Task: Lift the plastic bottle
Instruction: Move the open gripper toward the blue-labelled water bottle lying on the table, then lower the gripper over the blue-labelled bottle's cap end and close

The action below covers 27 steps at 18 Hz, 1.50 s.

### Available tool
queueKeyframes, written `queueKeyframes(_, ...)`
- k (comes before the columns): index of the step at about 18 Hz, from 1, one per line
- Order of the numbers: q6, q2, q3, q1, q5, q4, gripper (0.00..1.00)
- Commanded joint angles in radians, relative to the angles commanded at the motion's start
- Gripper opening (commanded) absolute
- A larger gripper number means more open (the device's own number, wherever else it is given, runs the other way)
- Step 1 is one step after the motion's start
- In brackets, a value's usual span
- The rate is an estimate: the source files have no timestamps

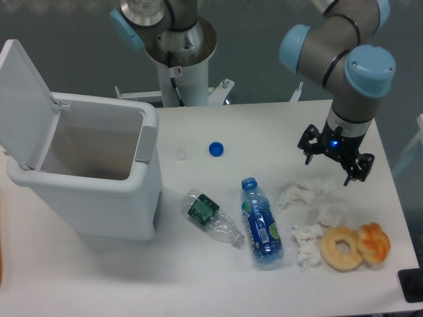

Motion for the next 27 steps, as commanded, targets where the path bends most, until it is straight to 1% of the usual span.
queueKeyframes(6,-0.009,0.002,0.002,-0.009,-0.006,0.002,1.00)
queueKeyframes(9,-0.018,-0.008,-0.005,-0.018,-0.011,0.003,1.00)
queueKeyframes(12,-0.060,-0.011,-0.015,-0.017,-0.060,0.008,1.00)
queueKeyframes(14,-0.125,-0.012,-0.026,-0.021,-0.060,0.031,1.00)
queueKeyframes(15,-0.159,-0.015,-0.026,-0.035,-0.060,0.037,1.00)
queueKeyframes(19,-0.320,-0.025,-0.029,-0.080,-0.061,0.038,1.00)
queueKeyframes(20,-0.349,-0.020,-0.040,-0.084,-0.061,0.037,1.00)
queueKeyframes(24,-0.512,0.017,-0.150,-0.104,-0.052,0.044,1.00)
queueKeyframes(27,-0.538,0.018,-0.189,-0.106,-0.046,0.043,1.00)
